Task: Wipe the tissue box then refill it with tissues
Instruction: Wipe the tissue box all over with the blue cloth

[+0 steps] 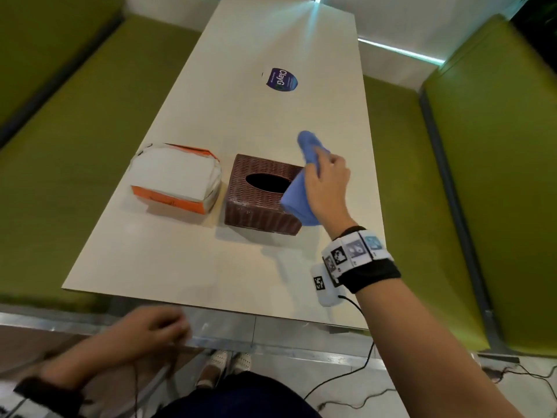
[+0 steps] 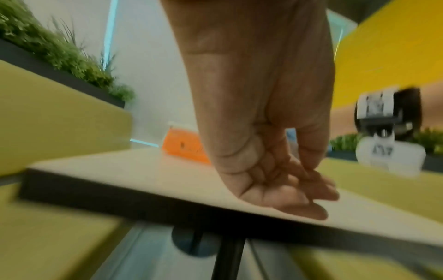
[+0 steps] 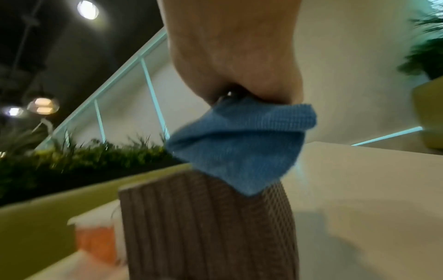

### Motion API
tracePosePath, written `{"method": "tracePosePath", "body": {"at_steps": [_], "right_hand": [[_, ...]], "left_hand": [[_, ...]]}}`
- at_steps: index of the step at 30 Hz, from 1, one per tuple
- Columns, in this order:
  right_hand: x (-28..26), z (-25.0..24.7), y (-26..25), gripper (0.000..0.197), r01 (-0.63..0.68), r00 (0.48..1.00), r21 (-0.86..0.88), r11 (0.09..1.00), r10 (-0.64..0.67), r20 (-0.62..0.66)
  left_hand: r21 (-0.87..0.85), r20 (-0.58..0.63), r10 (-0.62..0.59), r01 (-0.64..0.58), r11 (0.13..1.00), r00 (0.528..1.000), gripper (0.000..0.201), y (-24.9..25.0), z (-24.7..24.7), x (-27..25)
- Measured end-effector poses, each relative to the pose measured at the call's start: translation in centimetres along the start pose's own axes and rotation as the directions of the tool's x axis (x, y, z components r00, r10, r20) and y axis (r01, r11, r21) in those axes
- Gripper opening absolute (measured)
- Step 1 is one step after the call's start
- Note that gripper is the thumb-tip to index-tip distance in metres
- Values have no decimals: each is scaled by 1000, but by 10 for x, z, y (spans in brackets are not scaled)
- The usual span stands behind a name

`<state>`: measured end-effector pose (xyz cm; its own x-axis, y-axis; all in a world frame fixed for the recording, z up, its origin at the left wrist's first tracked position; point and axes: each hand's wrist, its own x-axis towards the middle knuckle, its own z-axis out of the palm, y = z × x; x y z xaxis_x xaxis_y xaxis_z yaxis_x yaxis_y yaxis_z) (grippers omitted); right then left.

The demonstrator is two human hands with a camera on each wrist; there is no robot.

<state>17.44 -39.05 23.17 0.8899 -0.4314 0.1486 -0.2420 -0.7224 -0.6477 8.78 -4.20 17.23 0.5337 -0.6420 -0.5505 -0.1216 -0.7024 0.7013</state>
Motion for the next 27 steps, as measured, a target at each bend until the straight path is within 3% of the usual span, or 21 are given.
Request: {"method": "tracePosePath", "body": {"at_steps": [2,4,5,8,11,15,17,20,23,25,27], "right_hand": [[-9,16,-3,46,27,987,-230,973,10,160],[-16,26,4,53,58,975,-268,962,3,222],[-16,27,10,54,72,971,-219,973,-18,239],[-14,20,28,49,121,944,94,988,-144,297],[-17,5,39,42,152,921,235,960,-224,319],[-16,-1,49,37,109,943,329,938,-202,264],[-19,4,48,39,115,953,298,948,-190,236],[-32,9,37,42,178,961,7,984,-175,213],[-54,17,9,54,379,899,-314,870,-267,346],[-64,30,-7,53,498,827,-281,820,-352,439],[-57,38,-16,48,538,790,-228,811,-392,471]], "left_hand": [[-149,-160,96,-120,982,982,18,26,-25,7],[-181,-345,161,-234,955,925,17,51,-46,23],[-168,-408,187,-275,947,894,29,63,-54,33],[-143,-420,217,-300,943,881,85,81,-66,75],[-168,-423,184,-276,947,887,124,90,-62,113],[-214,-400,165,-267,940,902,139,93,-49,147],[-194,-429,216,-323,926,877,147,88,-47,155],[-155,-467,291,-401,903,835,141,77,-43,162],[-109,-492,305,-406,908,815,125,71,-35,170],[-54,-440,339,-402,914,831,107,76,-33,175],[-36,-438,332,-385,922,836,91,80,-33,178]]}}
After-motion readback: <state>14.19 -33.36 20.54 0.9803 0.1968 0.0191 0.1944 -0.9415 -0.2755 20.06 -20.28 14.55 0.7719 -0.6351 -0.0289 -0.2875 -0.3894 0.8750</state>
